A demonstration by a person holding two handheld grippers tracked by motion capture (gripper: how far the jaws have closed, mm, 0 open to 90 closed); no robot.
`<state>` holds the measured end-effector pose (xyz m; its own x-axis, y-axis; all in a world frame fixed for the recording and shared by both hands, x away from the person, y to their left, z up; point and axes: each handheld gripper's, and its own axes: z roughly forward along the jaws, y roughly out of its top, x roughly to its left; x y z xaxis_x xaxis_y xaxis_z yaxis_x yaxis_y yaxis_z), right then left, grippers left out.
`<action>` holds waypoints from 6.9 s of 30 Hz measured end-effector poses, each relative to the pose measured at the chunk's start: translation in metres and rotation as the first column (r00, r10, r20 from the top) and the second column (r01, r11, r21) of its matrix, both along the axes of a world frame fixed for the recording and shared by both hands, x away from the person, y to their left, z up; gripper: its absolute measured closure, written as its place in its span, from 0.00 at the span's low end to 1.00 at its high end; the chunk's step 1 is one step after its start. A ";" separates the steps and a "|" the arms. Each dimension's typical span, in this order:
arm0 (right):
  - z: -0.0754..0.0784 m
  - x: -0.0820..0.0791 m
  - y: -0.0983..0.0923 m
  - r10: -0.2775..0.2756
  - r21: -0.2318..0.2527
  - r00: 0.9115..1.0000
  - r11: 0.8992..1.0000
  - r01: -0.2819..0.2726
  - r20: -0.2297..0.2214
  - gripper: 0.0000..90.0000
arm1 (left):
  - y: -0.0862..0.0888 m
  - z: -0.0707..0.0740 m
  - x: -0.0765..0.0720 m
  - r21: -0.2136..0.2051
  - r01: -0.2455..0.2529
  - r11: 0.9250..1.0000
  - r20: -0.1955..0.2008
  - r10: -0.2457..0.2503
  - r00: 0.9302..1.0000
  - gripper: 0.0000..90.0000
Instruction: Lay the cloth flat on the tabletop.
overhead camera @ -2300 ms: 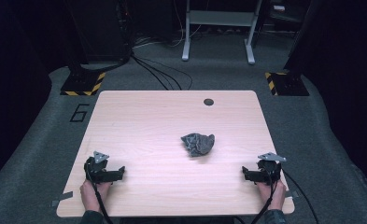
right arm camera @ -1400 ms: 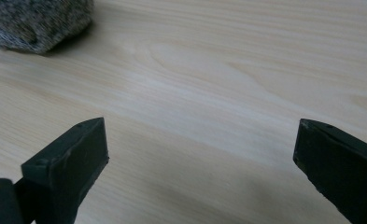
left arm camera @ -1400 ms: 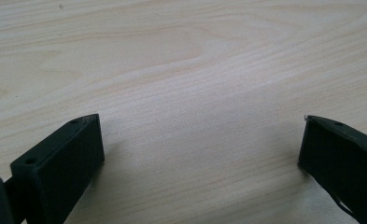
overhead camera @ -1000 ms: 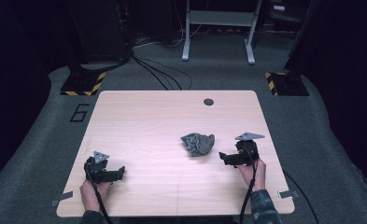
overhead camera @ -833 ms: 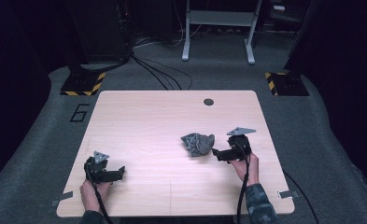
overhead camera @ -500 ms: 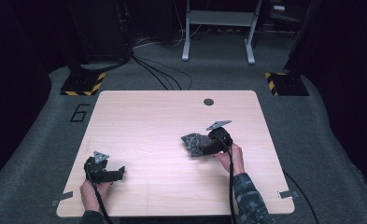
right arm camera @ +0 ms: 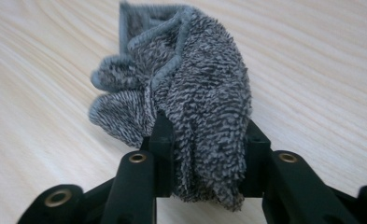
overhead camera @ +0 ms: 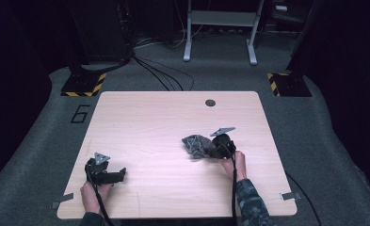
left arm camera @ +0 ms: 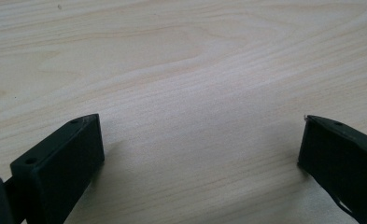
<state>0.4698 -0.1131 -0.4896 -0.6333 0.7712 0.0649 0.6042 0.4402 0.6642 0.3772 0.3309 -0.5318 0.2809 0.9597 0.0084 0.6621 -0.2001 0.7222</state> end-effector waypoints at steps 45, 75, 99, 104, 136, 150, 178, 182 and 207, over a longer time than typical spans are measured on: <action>0.021 -0.073 0.101 0.249 -0.087 0.965 0.966 -0.242 0.077 0.59 | -0.117 0.024 0.065 -0.178 0.413 0.893 -0.082 -0.431 0.898 0.40; 0.027 -0.066 0.020 0.003 -0.051 0.986 0.999 0.006 0.167 0.98 | -0.117 0.022 0.045 -0.105 0.401 0.910 -0.050 -0.408 0.912 0.99; 0.048 -0.080 -0.041 -0.081 0.103 0.991 0.992 0.070 0.102 0.46 | -0.105 0.051 0.033 -0.165 0.387 0.907 -0.026 -0.396 0.918 0.51; 0.046 -0.084 -0.014 -0.019 0.068 0.997 0.998 0.013 0.077 0.44 | -0.136 0.057 0.030 -0.172 0.467 0.867 -0.036 -0.480 0.877 0.43; 0.022 -0.082 -0.028 -0.068 0.040 0.997 0.997 0.066 0.044 0.98 | -0.145 0.044 0.039 -0.228 0.446 0.866 -0.089 -0.474 0.876 0.97; -0.006 -0.085 -0.057 -0.151 -0.029 0.988 0.988 0.150 -0.036 0.97 | -0.109 0.045 0.046 -0.263 0.355 0.897 -0.072 -0.385 0.920 0.97; 0.013 -0.068 -0.023 -0.038 -0.065 0.999 0.997 0.038 -0.002 0.85 | -0.118 0.030 0.027 -0.258 0.378 0.889 -0.205 -0.432 0.878 0.76; 0.021 -0.070 -0.021 -0.024 -0.056 0.999 0.998 0.026 0.031 0.93 | -0.116 0.034 0.028 -0.263 0.390 0.883 -0.181 -0.442 0.879 0.93; 0.012 -0.061 -0.014 -0.051 -0.031 0.996 0.998 0.049 -0.073 0.60 | -0.095 0.051 0.039 -0.305 0.354 0.884 -0.116 -0.403 0.908 0.97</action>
